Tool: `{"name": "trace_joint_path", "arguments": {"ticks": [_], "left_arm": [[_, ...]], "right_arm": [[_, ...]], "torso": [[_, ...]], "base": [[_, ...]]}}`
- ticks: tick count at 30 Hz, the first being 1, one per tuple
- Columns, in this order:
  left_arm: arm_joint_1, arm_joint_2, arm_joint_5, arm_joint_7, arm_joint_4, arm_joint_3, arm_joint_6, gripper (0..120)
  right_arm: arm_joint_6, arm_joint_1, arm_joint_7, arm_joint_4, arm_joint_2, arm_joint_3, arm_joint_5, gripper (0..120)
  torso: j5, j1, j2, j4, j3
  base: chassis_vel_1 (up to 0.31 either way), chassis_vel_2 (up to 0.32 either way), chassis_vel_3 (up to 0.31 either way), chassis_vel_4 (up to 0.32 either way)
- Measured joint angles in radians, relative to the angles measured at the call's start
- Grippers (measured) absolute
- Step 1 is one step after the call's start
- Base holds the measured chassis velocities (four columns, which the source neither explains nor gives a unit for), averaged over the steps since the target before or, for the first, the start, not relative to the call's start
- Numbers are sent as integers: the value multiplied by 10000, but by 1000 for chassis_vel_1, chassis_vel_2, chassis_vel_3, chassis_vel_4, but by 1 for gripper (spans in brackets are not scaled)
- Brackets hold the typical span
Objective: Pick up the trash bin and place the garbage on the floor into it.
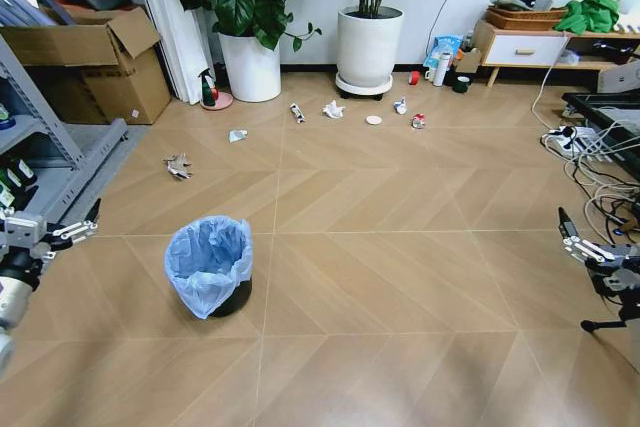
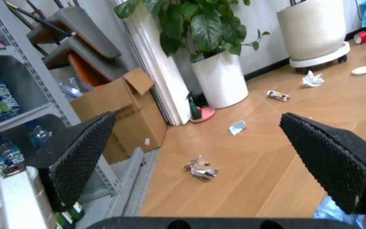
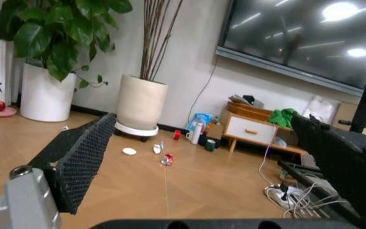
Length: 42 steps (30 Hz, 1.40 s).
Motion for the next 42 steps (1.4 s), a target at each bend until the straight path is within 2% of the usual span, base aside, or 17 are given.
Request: {"name": "trace_joint_path", "arguments": {"ticks": [11,18,23,27,35,39,40,42], "left_arm": [[6,-28,1,55,3,0,-21,100],[-162,-118,416,-317,-324,265,21,100],[-24,-226,540,-778,-1208,326,1103,100],[129,-298,505,-757,-1074,459,1303,100],[-317,-137,-739,-947,-360,1224,2391,100],[-1239,190,-1836,-1428,427,2339,2839,100],[-1239,190,-1836,-1428,427,2339,2839,100],[-1608,250,-2680,-1470,579,2769,3389,100]], "right_arm": [[36,4,-83,1,125,-11,-1,100],[215,85,-58,-255,581,-199,-213,100],[373,130,17,-442,1063,-486,-494,100],[423,164,-44,-545,1273,-659,-611,100],[482,204,-154,-565,1241,-731,-618,100],[478,191,-174,-577,1160,-749,-638,100],[478,191,-174,-577,1160,-749,-638,100],[469,163,-176,-577,1134,-749,-652,100]], "torso": [[2,0,0,1,0],[1,0,0,-1,0],[5,0,0,0,0],[5,0,0,-1,0],[-1,0,0,2,0],[-2,0,-1,-1,1],[-2,0,-1,-1,1],[6,0,0,0,1]], "base": [[0,0,0,0],[0,0,0,0],[0,0,0,0],[0,0,0,0],[0,0,0,0],[0,0,0,0],[0,0,0,0],[0,0,0,0]]}}
